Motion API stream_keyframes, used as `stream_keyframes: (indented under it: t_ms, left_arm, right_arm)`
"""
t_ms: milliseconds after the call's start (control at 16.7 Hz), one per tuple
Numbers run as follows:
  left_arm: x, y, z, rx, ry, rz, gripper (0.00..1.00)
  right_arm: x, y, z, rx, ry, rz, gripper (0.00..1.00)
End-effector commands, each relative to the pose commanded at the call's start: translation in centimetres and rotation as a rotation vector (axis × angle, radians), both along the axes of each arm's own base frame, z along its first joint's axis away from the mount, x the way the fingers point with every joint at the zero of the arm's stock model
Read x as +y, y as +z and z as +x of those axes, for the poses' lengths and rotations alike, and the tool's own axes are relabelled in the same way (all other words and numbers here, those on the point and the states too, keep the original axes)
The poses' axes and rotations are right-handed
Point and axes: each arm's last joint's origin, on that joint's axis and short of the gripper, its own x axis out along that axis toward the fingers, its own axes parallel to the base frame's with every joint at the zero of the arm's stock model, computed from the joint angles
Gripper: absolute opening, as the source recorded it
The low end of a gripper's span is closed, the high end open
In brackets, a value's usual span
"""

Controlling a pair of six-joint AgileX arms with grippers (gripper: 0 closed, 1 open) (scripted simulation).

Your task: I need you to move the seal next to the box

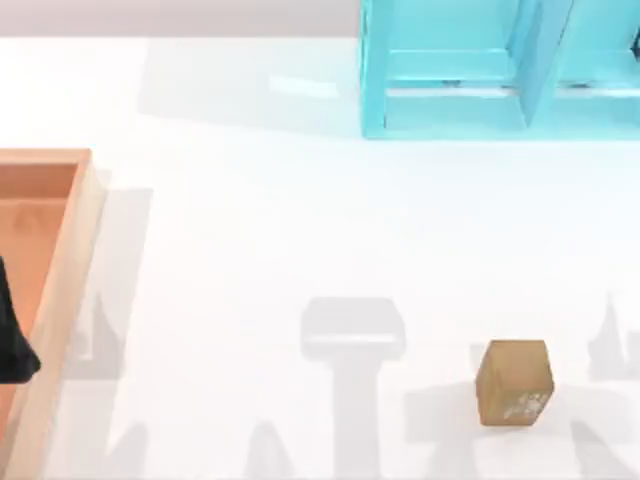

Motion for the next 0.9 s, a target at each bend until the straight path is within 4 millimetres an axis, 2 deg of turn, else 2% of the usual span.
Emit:
stream_keyframes:
  t_ms: [180, 360, 480, 660, 780, 900]
  left_arm:
    - [-0.1, 0.2, 0.0, 0.005, -0.008, -0.005, 1.00]
    - [-0.8, 2.1, 0.1, 0.048, -0.075, -0.047, 1.00]
    - [-1.7, 4.6, 0.4, 0.100, -0.147, -0.093, 1.00]
    - [-3.6, 9.4, 1.6, 0.218, -0.271, -0.169, 1.00]
    - [-5.7, 12.7, 3.3, 0.331, -0.348, -0.213, 1.00]
    - [-8.7, 15.6, 5.5, 0.467, -0.411, -0.242, 1.00]
  right_arm:
    - [0.0, 0.0, 0.0, 0.000, 0.000, 0.000, 1.00]
    - [0.0, 0.0, 0.0, 0.000, 0.000, 0.000, 1.00]
    - [0.0, 0.0, 0.0, 0.000, 0.000, 0.000, 1.00]
    - [0.0, 0.0, 0.0, 0.000, 0.000, 0.000, 1.00]
    - [0.0, 0.0, 0.0, 0.000, 0.000, 0.000, 1.00]
    - [0.0, 0.0, 0.0, 0.000, 0.000, 0.000, 1.00]
